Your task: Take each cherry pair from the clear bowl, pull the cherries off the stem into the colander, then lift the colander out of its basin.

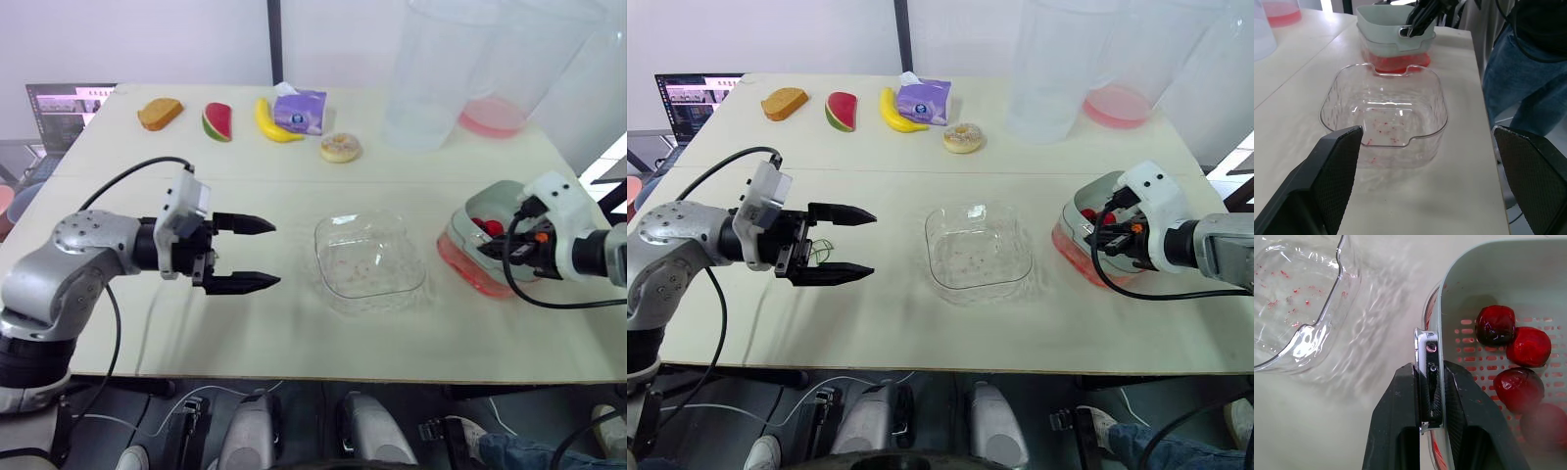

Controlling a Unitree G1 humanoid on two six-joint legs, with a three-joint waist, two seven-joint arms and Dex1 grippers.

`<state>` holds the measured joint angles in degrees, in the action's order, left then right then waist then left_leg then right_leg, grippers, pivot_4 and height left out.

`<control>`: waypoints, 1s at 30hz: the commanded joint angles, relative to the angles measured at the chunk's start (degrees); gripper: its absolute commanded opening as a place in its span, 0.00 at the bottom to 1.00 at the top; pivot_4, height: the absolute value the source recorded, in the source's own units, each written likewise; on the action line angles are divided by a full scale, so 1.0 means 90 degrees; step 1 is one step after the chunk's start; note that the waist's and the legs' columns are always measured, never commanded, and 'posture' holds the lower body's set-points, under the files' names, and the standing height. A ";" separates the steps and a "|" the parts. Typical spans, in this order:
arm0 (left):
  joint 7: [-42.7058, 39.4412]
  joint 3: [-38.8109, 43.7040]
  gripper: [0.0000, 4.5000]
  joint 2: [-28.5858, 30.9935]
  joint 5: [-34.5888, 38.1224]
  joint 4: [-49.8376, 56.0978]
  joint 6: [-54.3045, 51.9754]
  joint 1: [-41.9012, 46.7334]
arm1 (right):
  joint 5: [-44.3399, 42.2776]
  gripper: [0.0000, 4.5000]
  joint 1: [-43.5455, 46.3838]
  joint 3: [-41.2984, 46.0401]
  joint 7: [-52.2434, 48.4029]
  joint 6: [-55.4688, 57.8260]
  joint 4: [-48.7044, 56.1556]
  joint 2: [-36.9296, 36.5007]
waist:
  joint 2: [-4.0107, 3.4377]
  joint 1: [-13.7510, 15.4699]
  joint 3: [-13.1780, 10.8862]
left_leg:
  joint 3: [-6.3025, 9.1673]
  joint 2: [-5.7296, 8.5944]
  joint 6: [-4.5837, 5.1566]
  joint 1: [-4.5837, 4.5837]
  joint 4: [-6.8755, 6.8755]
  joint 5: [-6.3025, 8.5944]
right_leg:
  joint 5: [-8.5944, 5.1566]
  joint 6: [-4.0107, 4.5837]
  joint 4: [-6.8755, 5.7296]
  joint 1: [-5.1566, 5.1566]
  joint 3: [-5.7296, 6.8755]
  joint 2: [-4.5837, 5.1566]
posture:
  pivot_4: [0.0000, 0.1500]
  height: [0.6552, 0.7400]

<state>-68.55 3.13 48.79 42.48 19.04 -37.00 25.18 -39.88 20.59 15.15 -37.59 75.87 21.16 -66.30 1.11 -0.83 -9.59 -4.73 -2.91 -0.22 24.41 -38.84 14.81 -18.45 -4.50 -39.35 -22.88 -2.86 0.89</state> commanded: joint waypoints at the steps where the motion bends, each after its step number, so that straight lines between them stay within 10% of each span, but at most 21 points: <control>1: 0.0004 0.0063 1.00 0.0007 0.0035 0.0069 0.0007 0.0123 | 0.0061 0.04 0.0002 0.0410 -0.0017 -0.0003 0.0072 -0.0179 | 0.0000 0.0005 0.0000 | 0.0000 0.0000 0.0000 0.0000 0.0000 0.0000 | 0.0000 0.0000 0.0000 0.0000 0.0000 0.0001 | 1.00 1.00; 30: -0.0096 -0.0044 1.00 -0.0039 -0.0015 -0.0067 0.0023 0.0293 | 0.0198 0.04 -0.0284 0.0767 -0.0073 -0.0135 0.0049 -0.0320 | -0.0001 0.0011 -0.0001 | 0.0000 0.0003 0.0003 0.0003 0.0001 0.0002 | 0.0000 0.0000 0.0007 0.0001 0.0001 0.0003 | 1.00 1.00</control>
<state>-68.89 2.45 48.36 42.36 18.08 -37.18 27.14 -39.55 16.95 19.46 -38.62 75.42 21.66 -67.09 1.10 -0.73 -9.59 -4.73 -2.88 -0.19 24.43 -38.83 14.83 -18.45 -4.50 -39.29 -22.87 -2.85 0.92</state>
